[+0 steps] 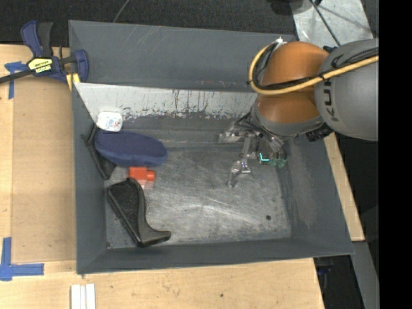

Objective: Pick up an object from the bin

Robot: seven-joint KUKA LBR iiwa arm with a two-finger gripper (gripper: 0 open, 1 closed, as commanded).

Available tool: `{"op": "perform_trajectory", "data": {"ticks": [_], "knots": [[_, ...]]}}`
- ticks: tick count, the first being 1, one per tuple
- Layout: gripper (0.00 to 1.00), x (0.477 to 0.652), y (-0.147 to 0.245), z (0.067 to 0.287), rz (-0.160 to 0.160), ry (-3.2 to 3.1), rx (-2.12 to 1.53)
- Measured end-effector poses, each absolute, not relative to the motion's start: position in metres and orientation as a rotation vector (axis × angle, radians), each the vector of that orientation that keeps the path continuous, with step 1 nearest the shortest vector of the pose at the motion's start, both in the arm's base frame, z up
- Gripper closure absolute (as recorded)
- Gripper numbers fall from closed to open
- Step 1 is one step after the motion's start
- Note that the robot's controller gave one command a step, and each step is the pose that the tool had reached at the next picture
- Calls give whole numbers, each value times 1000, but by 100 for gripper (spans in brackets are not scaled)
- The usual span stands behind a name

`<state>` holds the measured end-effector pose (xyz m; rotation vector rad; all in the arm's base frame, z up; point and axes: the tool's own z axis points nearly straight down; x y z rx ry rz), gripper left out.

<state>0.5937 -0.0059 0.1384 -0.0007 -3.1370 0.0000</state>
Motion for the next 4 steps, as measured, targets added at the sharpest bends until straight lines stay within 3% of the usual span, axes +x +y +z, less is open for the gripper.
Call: {"op": "perform_trajectory", "data": {"ticks": [1, 2, 3, 4], "knots": [[0, 629, 34, 137, -3, -3143, -175], [0, 606, 107, 160, -6, -3117, -413], [0, 622, 148, 107, -3, -3128, -311], [100, 623, 146, 112, -3, -3133, -317]]}}
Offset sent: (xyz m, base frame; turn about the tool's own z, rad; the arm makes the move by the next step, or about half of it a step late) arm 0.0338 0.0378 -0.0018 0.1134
